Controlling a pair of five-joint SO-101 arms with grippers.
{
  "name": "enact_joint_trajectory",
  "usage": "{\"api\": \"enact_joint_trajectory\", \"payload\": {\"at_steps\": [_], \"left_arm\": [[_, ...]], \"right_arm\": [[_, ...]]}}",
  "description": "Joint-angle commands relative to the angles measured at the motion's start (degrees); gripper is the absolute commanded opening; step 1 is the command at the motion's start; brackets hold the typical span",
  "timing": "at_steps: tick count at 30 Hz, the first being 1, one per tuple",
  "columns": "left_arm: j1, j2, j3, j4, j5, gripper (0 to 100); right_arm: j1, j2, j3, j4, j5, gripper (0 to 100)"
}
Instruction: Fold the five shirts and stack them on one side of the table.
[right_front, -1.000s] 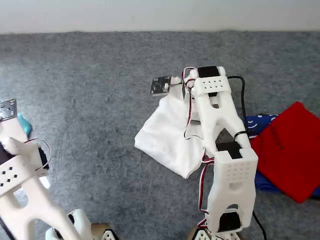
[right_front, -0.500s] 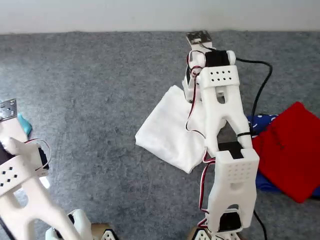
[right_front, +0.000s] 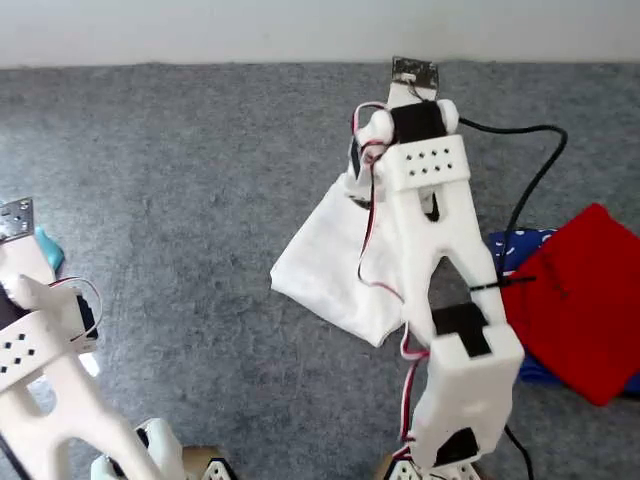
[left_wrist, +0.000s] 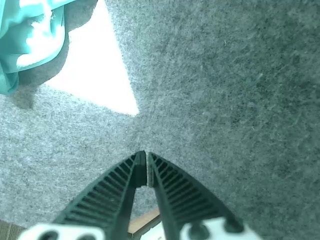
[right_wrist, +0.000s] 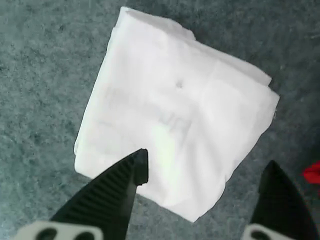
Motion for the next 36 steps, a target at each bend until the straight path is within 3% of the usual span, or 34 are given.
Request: {"api": "enact_joint_trajectory", "payload": {"at_steps": [1,4,18,25,28,32,36], "left_arm": [[-0.3,-1.1,0.0,-0.3,-0.5,1],[-0.3,-1.1,0.0,-0.3,-0.5,1],[-0.3,-1.1,0.0,-0.2,-0.5,1],[-0.3,-1.1,0.0,-0.2,-0.5,1],[-0.3,-1.1,0.0,-0.2,-0.5,1],[-0.3,-1.1,0.0,-0.2,-0.5,1],[-0.3,-1.1,0.0,-0.1,-0.5,1]], "right_arm": [[-1.4,-6.5,6.1,2.2,-6.1,44.7],[-1.6,-5.0,10.7,0.7,-10.1,51.4],[0.2,14.5,18.1,-24.7,-17.1,51.5],[2.8,23.2,17.8,-26.4,-17.9,50.7],[3.1,23.5,16.4,-24.3,-17.8,40.7],[3.6,24.0,16.1,-23.1,-17.5,16.3],[4.7,24.0,16.0,-23.1,-11.4,1.1]]}}
